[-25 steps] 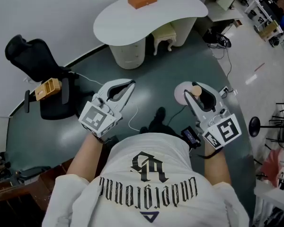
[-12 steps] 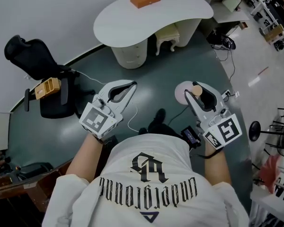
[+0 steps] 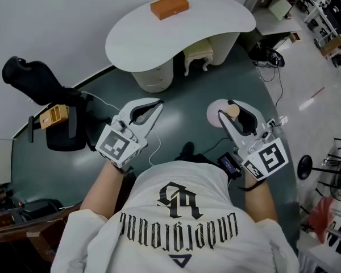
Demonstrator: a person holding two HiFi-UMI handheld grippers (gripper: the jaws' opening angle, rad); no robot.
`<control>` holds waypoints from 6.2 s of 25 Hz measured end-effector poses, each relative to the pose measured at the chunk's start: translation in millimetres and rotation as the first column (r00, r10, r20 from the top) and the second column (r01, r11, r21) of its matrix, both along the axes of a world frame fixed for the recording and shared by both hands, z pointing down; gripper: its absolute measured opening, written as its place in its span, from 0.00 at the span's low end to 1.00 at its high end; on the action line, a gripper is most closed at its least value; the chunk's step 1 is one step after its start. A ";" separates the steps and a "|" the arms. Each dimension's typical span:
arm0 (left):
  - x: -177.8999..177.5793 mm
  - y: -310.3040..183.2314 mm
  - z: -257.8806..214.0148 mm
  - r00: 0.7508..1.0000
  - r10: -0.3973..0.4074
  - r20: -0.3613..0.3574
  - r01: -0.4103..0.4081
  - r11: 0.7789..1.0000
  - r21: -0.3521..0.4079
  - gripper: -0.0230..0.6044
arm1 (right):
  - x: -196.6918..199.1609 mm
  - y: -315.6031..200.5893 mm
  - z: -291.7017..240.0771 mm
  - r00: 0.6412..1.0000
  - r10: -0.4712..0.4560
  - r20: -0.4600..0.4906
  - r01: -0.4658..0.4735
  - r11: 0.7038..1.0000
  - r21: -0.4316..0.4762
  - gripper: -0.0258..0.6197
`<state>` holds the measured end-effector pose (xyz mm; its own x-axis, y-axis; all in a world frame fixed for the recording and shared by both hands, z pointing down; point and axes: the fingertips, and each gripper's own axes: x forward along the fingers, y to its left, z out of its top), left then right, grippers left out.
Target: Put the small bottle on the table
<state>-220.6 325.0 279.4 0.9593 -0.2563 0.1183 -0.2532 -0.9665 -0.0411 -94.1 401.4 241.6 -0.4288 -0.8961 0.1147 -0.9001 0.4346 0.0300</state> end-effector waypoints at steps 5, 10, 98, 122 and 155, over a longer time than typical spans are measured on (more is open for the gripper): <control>36.4 -21.3 -4.9 1.000 -0.026 -0.001 0.026 1.000 0.004 0.05 | 39.3 -23.4 -4.4 1.000 -0.020 0.002 0.020 1.000 0.002 0.25; 59.4 -34.1 -5.3 0.999 -0.036 -0.003 0.036 0.999 0.002 0.05 | 67.4 -38.9 -5.0 1.000 -0.026 0.001 0.026 1.000 -0.007 0.25; 283.3 -498.2 49.1 0.951 -0.300 0.072 0.305 0.951 -0.059 0.05 | 261.0 -562.2 56.5 0.920 -0.389 0.049 0.392 0.916 -0.086 0.25; 323.8 -535.1 98.7 0.932 -0.348 0.099 0.360 0.922 -0.145 0.05 | 299.3 -606.4 127.3 0.909 -0.416 0.038 0.414 0.885 -0.212 0.25; 295.1 -611.2 252.2 0.931 -0.297 0.211 0.356 0.867 -0.349 0.05 | 265.1 -689.2 317.9 0.893 -0.441 -0.092 0.342 0.796 -0.499 0.25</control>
